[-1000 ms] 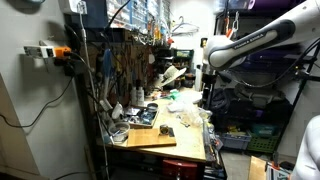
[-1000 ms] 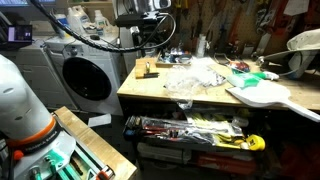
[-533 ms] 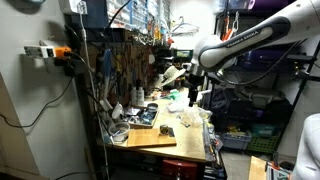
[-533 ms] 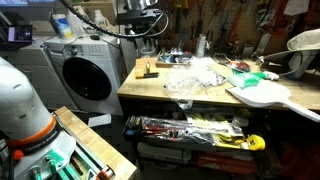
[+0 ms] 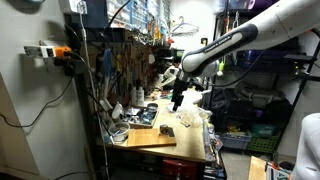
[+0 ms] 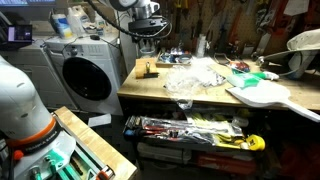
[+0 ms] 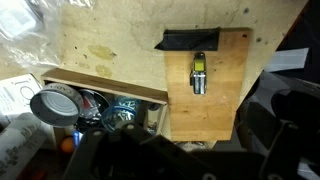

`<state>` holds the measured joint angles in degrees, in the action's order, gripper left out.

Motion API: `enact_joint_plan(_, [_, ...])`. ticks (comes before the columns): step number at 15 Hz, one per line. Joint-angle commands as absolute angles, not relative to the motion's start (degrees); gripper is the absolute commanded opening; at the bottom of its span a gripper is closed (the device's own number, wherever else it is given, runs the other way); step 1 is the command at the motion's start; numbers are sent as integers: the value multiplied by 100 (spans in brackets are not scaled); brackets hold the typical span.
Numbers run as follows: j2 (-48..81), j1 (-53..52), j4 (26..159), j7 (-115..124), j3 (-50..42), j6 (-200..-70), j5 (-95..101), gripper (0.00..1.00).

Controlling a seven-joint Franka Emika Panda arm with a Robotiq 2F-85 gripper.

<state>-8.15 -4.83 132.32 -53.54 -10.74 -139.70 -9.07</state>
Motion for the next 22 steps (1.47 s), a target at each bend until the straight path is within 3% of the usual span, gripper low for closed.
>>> enact_joint_plan(1, [-44,-394,12524,-5760,-854,-13956,-1443,100])
enact_joint_plan(9, [1055,36,11387,-5794,-245,-13797,-1458,100])
enact_joint_plan(22, [1453,200,11291,-5589,50,-14215,-1241,100])
